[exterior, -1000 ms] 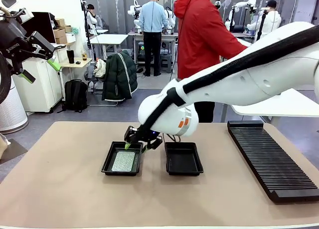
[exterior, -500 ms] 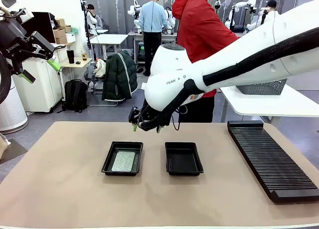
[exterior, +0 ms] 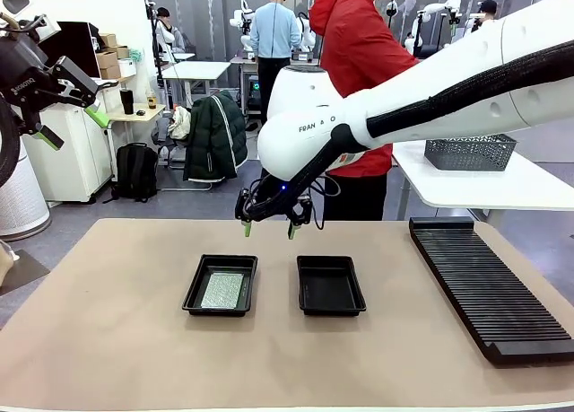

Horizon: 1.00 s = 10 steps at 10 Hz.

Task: Inspect and transfer BCBs to ESD trays.
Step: Pick up the Blank PCB from the PCB Rack and place it in the left ESD tray, then pick up the ESD tray and place it on the left side of the table.

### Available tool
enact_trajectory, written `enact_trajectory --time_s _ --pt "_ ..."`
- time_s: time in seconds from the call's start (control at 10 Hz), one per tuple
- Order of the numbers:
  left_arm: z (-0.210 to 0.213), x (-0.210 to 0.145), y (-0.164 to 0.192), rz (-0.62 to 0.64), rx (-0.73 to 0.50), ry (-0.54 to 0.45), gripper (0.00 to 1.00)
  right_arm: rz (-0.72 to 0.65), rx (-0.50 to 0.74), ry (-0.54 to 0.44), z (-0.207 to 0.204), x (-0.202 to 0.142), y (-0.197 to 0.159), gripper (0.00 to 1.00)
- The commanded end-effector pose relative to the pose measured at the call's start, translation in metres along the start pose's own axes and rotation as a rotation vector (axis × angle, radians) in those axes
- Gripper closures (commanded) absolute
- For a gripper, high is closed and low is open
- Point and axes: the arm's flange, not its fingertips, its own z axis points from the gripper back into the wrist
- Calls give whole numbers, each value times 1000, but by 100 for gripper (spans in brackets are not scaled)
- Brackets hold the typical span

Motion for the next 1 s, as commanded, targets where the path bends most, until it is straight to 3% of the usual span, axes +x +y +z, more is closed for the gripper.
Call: enact_trajectory --time_s 0.0,0.9 --pt "-2 -1 2 2 -5 -10 0 26 13 -18 1 0 3 0" --pt "-2 -1 2 2 -5 -10 0 26 13 -18 1 0 3 0"
